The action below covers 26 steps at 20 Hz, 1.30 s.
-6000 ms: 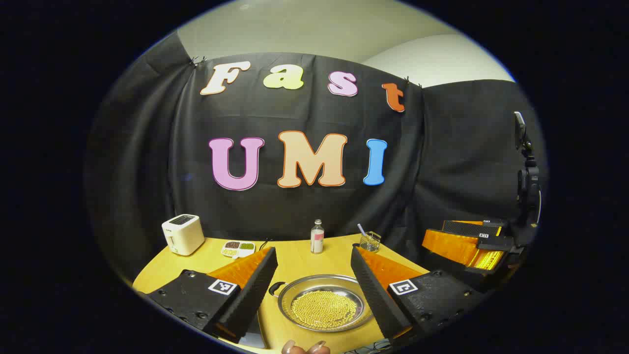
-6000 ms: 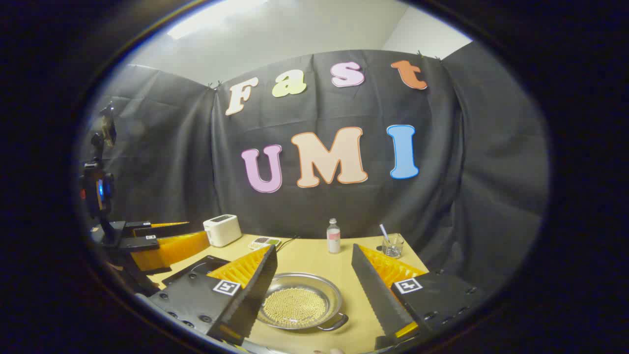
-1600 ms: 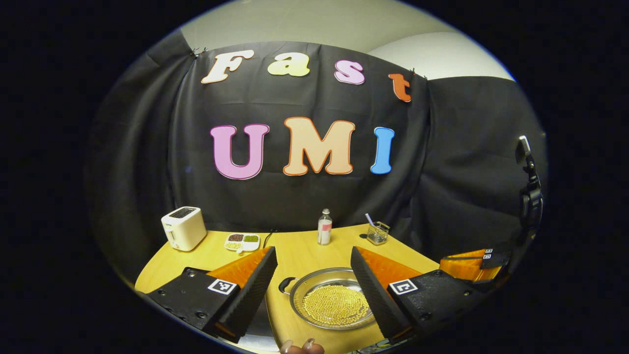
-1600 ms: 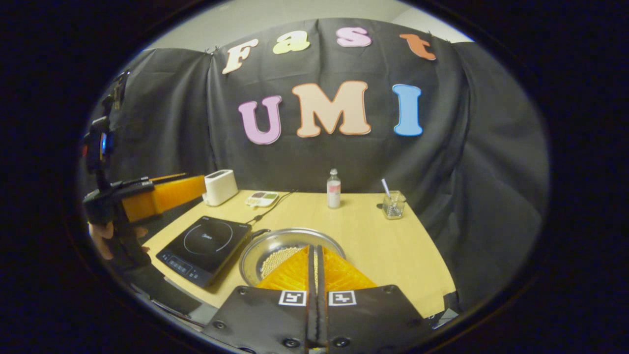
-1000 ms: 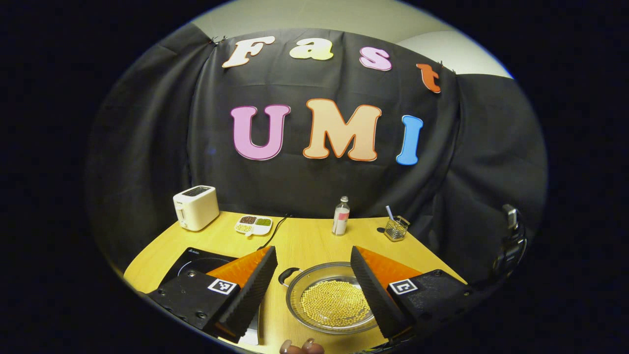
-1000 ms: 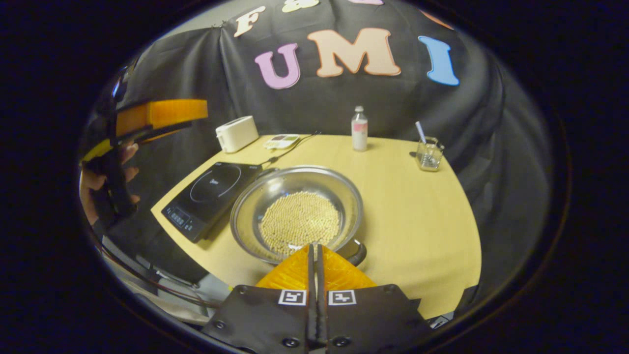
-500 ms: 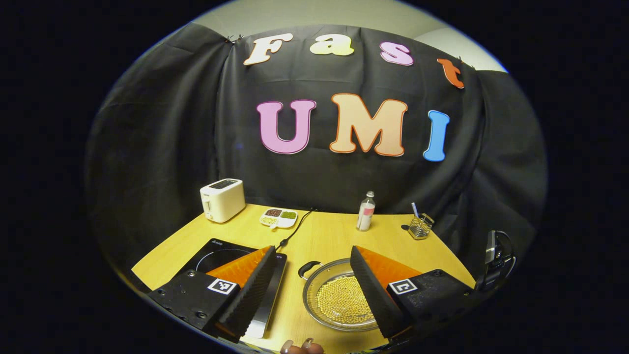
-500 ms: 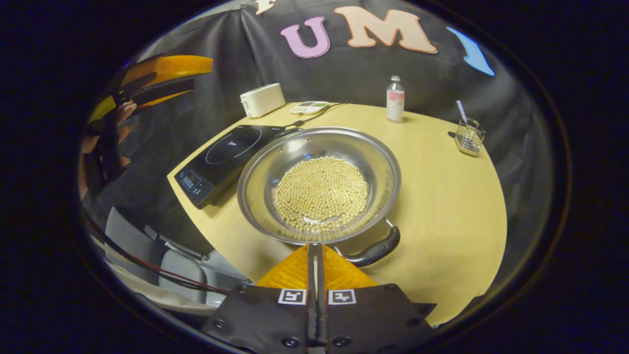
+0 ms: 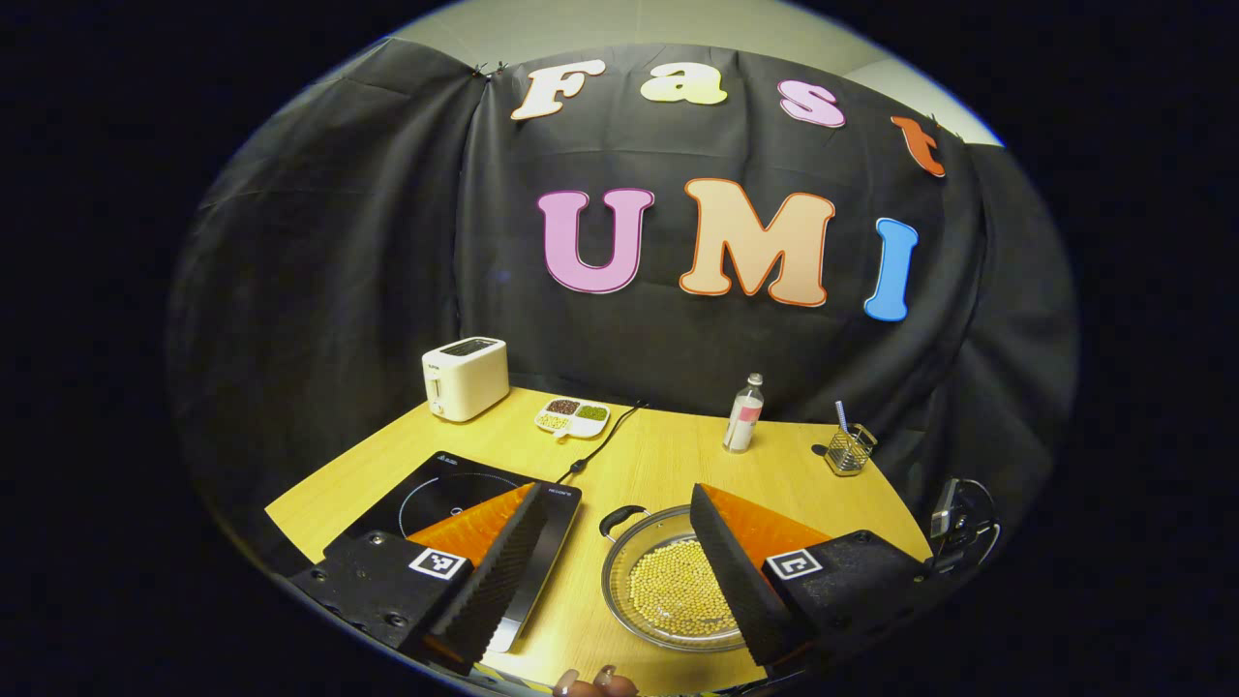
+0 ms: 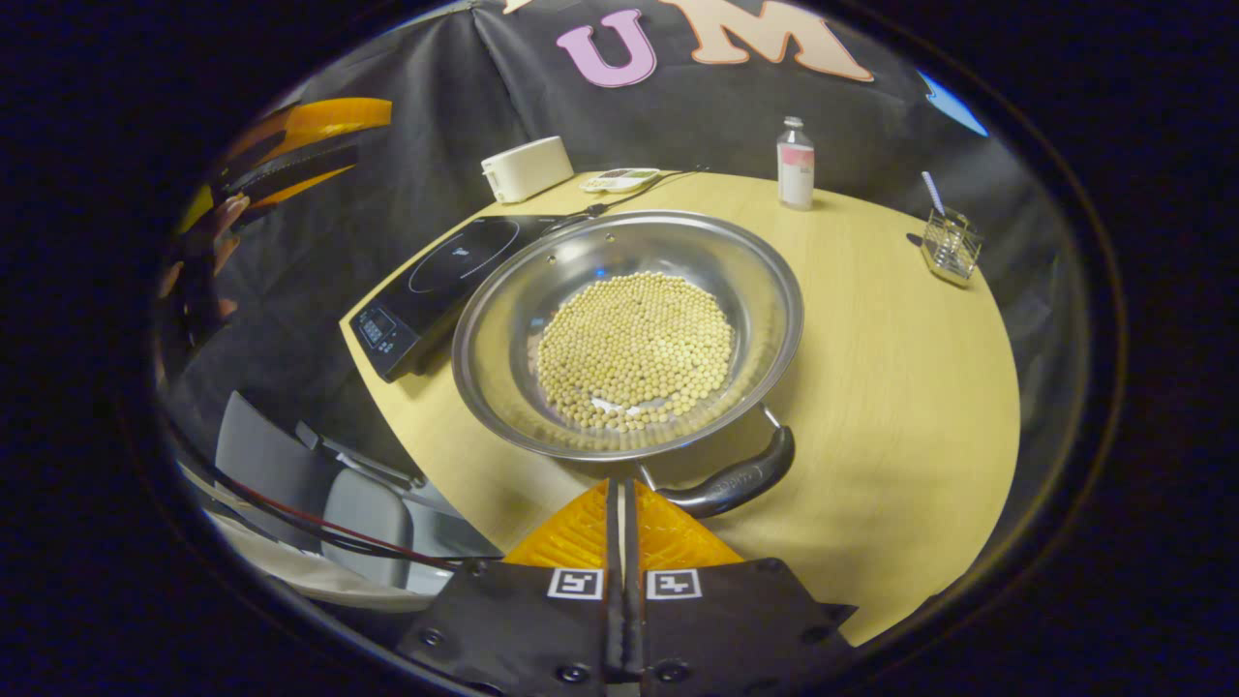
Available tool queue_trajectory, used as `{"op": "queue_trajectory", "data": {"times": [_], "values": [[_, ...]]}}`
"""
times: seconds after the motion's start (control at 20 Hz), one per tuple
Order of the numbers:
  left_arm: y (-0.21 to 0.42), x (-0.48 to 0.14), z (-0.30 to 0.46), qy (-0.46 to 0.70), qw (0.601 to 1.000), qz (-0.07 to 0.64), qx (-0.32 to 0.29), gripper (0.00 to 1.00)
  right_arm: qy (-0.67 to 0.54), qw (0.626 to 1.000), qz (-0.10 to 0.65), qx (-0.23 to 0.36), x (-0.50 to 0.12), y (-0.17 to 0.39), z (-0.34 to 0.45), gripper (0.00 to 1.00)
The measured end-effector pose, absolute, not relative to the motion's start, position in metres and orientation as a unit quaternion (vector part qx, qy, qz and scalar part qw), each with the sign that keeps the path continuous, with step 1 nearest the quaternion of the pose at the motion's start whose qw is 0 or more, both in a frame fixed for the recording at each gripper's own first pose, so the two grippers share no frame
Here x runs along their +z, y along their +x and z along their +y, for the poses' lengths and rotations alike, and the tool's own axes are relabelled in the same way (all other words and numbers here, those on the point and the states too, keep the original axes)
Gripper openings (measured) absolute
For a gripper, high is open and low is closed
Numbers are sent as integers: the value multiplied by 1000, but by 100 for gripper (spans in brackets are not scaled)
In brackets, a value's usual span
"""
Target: First push the handle of the pot to place it horizontally, then grasp the pot with both hands and set it on the induction cooktop.
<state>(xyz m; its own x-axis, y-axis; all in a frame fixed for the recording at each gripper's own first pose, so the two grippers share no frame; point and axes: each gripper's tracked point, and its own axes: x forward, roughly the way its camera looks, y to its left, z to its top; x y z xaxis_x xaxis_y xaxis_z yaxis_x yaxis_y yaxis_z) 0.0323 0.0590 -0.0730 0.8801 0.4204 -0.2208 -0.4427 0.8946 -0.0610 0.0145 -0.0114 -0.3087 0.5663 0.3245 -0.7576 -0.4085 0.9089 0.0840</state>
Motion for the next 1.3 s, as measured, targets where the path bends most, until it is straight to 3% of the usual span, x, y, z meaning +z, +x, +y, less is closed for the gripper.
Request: {"op": "queue_trajectory", "data": {"times": [1.3], "values": [[66,-78,60,-53,964,114,234,97,-59,902,398,159,-301,90,-74,2]]}}
